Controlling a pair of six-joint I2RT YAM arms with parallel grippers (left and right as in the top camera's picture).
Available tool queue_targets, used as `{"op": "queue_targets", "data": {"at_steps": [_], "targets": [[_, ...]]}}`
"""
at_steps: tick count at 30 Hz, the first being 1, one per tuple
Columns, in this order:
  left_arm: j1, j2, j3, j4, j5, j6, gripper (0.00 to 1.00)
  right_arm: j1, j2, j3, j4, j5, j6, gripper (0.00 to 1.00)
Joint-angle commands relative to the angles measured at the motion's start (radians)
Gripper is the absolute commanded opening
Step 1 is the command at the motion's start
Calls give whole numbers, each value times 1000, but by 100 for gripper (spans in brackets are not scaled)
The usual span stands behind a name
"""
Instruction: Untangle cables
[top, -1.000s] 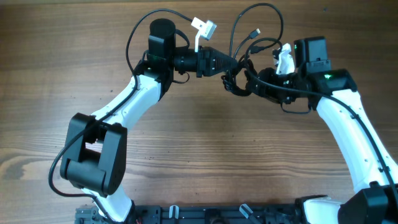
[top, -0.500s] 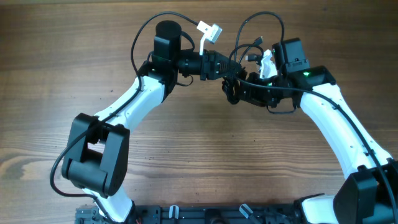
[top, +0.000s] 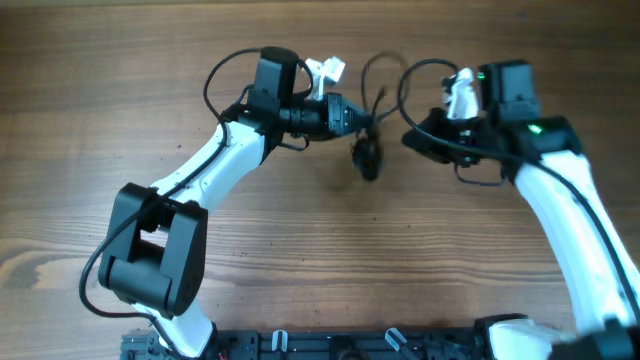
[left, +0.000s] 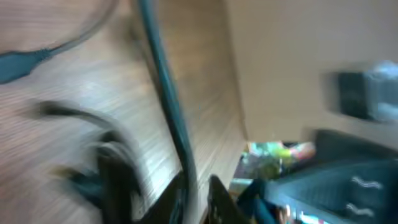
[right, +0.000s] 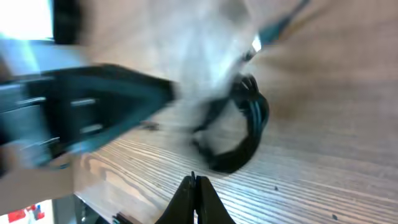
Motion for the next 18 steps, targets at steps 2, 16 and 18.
{"op": "queue_targets", "data": {"at_steps": [2,16,18], "targets": [[-9,-20,8,-119,-68,7,24,-3,-117,14,2,-22,-29,4],[-102,-5,8,-187,-463,63,37,-4,-106,13,-62,144,-29,50],[-142,18,8,-129,-535,63,40,-4,-100,13,-65,143,-29,50]]}}
